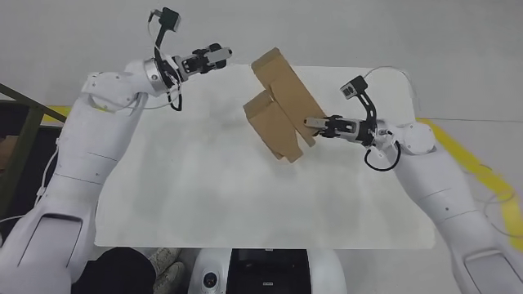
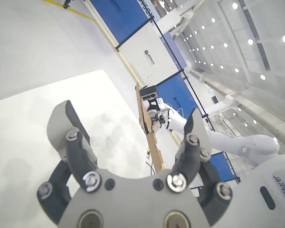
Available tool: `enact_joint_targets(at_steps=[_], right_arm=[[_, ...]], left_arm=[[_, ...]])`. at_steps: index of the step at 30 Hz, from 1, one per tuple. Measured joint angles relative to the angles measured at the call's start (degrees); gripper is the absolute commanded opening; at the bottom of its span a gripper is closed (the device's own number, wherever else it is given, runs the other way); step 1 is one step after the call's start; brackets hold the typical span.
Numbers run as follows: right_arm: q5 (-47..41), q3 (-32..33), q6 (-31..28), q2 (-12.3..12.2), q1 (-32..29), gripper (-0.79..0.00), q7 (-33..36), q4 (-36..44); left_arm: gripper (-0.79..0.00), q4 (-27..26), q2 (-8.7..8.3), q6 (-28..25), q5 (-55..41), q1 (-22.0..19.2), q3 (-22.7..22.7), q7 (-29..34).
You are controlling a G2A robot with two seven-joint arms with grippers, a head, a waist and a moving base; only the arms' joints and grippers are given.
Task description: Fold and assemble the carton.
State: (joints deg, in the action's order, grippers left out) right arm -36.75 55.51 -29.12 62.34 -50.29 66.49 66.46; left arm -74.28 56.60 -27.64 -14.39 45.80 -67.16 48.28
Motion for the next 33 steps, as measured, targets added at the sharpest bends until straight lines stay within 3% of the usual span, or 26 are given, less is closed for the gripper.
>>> enact_joint_targets(at_steps=[11,28,33], right_arm=[[4.92,5.71,8.45,-1.68,-11.19,-0.785,-15.53,15.43],[4.9,5.74,8.56,-1.67,-11.32,-0.785,-15.71,15.63],[2.81,5.36,12.75,-1.11,-11.81,-0.785,-20.56,16.58]], left_arm=[[0.0,-11.58,-0.82,4.19,8.05,10.13,-2.5,-7.98],[0.0,-11.7,-0.81,4.17,8.06,10.31,-2.47,-8.2],[0.0,-12.93,-0.5,5.15,8.55,11.8,-1.89,-10.82]])
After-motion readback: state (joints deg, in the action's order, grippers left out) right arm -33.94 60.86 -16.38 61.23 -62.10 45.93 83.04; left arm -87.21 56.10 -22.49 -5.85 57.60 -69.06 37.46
